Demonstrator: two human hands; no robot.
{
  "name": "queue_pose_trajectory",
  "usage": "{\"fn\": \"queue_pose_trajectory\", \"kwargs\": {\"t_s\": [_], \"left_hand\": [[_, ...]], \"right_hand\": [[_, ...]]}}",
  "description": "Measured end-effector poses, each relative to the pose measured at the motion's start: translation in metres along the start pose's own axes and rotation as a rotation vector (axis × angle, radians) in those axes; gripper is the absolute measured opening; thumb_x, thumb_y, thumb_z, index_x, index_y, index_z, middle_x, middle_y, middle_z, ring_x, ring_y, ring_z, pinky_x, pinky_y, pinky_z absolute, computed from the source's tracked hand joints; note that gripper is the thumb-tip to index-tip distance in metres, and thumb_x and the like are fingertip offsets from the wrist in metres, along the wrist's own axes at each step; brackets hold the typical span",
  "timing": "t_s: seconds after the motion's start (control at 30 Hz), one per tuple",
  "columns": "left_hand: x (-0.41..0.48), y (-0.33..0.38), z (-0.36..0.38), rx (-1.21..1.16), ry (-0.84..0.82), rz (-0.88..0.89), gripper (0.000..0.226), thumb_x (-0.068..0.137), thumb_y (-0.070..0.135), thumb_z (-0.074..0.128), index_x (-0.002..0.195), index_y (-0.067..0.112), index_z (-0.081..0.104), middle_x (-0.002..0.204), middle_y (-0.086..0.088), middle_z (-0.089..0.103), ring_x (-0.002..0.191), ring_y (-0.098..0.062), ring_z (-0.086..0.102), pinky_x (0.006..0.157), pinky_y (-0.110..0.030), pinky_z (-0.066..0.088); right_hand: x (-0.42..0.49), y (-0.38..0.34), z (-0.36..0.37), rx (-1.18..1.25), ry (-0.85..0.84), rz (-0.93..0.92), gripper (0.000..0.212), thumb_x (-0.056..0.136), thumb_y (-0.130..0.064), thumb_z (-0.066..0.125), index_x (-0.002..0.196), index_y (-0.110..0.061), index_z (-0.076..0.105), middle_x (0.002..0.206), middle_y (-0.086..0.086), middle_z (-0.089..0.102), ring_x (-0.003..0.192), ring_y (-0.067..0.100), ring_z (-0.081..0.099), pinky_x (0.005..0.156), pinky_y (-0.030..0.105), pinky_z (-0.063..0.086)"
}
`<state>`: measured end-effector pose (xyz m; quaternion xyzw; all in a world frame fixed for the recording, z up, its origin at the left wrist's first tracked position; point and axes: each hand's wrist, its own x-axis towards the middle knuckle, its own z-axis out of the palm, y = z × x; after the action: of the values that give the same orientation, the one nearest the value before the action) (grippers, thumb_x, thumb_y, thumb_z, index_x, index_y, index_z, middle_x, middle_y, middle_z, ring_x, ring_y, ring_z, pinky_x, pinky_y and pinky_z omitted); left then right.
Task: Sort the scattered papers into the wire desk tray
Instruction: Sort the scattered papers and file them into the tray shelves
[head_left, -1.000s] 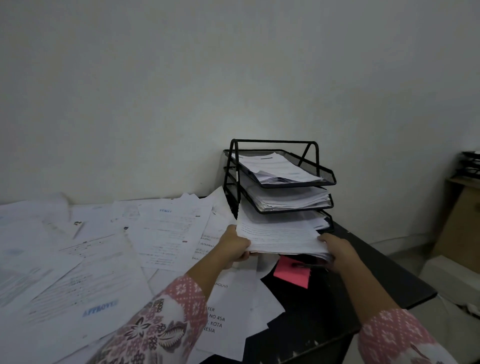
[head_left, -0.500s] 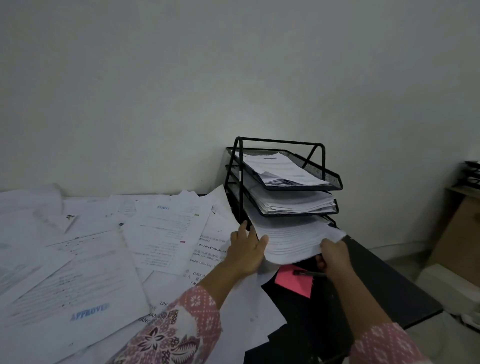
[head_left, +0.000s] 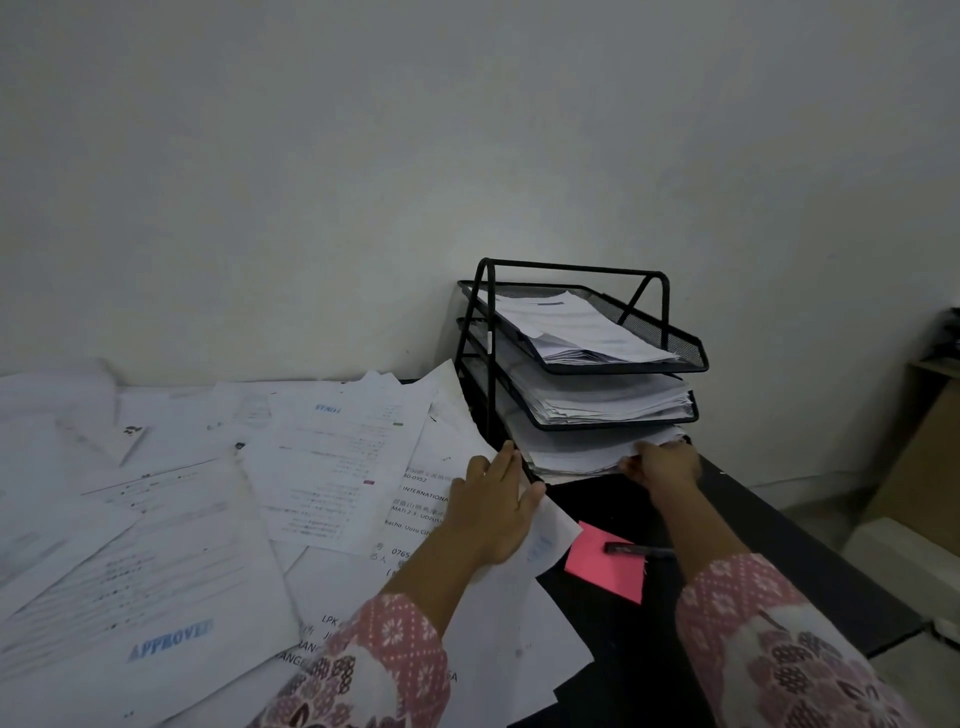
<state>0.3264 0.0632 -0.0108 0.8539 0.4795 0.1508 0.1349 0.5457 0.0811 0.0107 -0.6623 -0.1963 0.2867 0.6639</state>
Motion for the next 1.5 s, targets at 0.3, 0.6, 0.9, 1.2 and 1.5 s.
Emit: {"fn": "queue_pose_trajectory", "kwargs": {"t_s": [0.3,0.6,0.9,1.2,1.5], "left_hand": [[-0.001,-0.002,-0.003,0.054,-0.025,0.02,0.06,0.101,0.045,0.017,0.151,0.013,0.008,0.159,0.003,-0.003,0.139,-0.024,0.014,0.11,-0.043,0.023],[-0.019,-0.042,-0.01,0.124,-0.036,0.089,0.059,0.101,0.045,0.023,0.151,0.019,0.009,0.159,0.003,-0.004,0.144,-0.021,0.003,0.114,-0.044,0.014],[-0.088,-0.137,-0.044,-0.006,0.233,-0.034,0.104,0.066,0.086,-0.003,0.14,0.026,0.04,0.154,0.005,0.025,0.14,-0.014,0.017,0.111,-0.039,0.019],[-0.176,-0.236,-0.101,0.031,0.448,-0.412,0.036,0.091,0.03,0.055,0.126,0.023,0.053,0.137,0.003,0.048,0.131,-0.02,0.033,0.104,-0.033,0.029],[-0.211,-0.282,-0.113,0.243,0.326,-0.745,0.061,0.087,0.062,0.037,0.128,0.019,0.05,0.133,-0.003,0.047,0.123,-0.024,0.042,0.1,-0.037,0.033]], "right_hand": [[-0.01,0.003,0.009,-0.089,0.013,-0.004,0.015,0.084,0.001,0.058,0.076,-0.001,0.046,0.078,0.018,0.061,0.066,0.029,0.061,0.065,0.036,0.058],[-0.074,0.005,0.034,0.014,-0.111,-0.018,0.041,0.09,0.001,0.047,0.13,-0.001,0.044,0.113,0.021,0.053,0.088,0.029,0.057,0.076,0.037,0.054],[-0.16,0.021,0.087,-0.341,-0.487,-0.212,0.019,0.089,-0.007,0.056,0.108,-0.002,0.056,0.089,0.012,0.06,0.068,0.02,0.056,0.064,0.034,0.051],[-0.245,0.049,0.169,-0.657,-0.726,-0.551,0.017,0.089,-0.016,0.06,0.104,-0.008,0.062,0.093,0.002,0.061,0.08,0.01,0.053,0.064,0.014,0.039],[-0.3,0.068,0.227,-1.177,-0.747,-0.558,0.074,0.073,-0.056,0.071,0.122,-0.008,0.044,0.125,0.011,0.041,0.12,0.027,0.04,0.09,0.034,0.041]]}}
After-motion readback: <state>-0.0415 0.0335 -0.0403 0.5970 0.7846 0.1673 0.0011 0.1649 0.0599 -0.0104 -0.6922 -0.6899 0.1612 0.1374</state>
